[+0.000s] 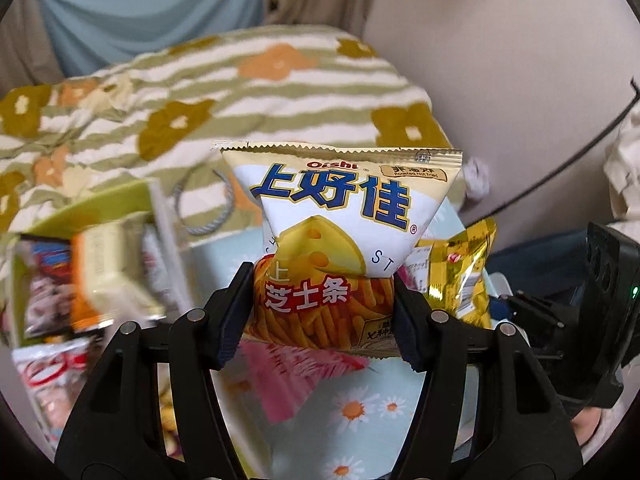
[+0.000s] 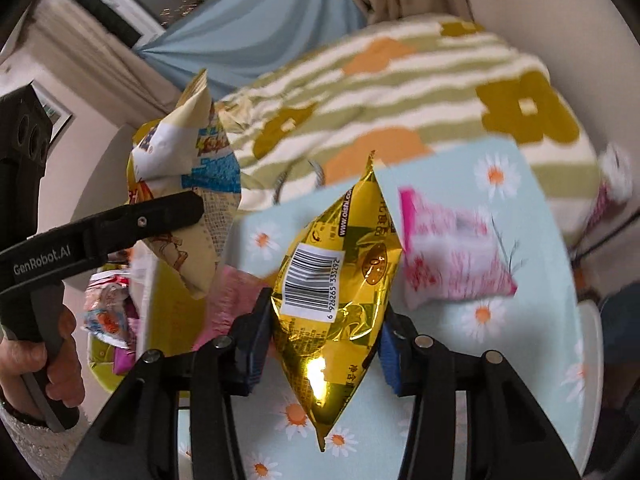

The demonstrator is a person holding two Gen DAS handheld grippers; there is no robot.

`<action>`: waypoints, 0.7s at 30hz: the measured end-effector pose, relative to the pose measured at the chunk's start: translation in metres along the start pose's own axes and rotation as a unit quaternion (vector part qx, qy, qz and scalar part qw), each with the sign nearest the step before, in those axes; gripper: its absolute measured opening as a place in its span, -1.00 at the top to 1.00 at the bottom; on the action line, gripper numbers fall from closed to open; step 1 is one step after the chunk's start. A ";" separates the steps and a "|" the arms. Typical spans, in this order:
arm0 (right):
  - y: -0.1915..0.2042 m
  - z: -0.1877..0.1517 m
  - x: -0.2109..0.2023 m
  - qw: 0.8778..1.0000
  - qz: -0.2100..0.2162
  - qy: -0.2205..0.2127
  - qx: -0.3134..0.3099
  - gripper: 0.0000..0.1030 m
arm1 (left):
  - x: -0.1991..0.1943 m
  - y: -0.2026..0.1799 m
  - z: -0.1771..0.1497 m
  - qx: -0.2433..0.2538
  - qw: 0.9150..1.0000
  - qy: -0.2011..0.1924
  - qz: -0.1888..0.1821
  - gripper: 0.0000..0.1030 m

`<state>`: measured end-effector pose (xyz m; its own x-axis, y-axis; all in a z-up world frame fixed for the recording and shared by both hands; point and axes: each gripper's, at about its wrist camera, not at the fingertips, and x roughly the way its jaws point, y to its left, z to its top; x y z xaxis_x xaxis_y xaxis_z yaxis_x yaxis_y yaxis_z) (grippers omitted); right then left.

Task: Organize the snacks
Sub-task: 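Drop cheese stick bag into box with left tool while right tool drops gold bag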

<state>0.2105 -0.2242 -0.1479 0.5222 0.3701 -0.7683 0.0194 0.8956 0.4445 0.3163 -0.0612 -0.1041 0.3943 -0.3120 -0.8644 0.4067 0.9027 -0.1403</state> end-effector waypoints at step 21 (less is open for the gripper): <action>0.177 0.033 0.013 0.979 0.094 -0.009 -0.180 0.18 | -0.094 0.132 -0.092 -0.146 0.984 -0.024 0.099 -0.19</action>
<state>0.2488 -0.0692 -0.0634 0.5029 0.5344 -0.6793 -0.3780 0.8428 0.3831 0.2569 0.1146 -0.0862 0.4827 -0.1277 -0.8664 0.0664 0.9918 -0.1092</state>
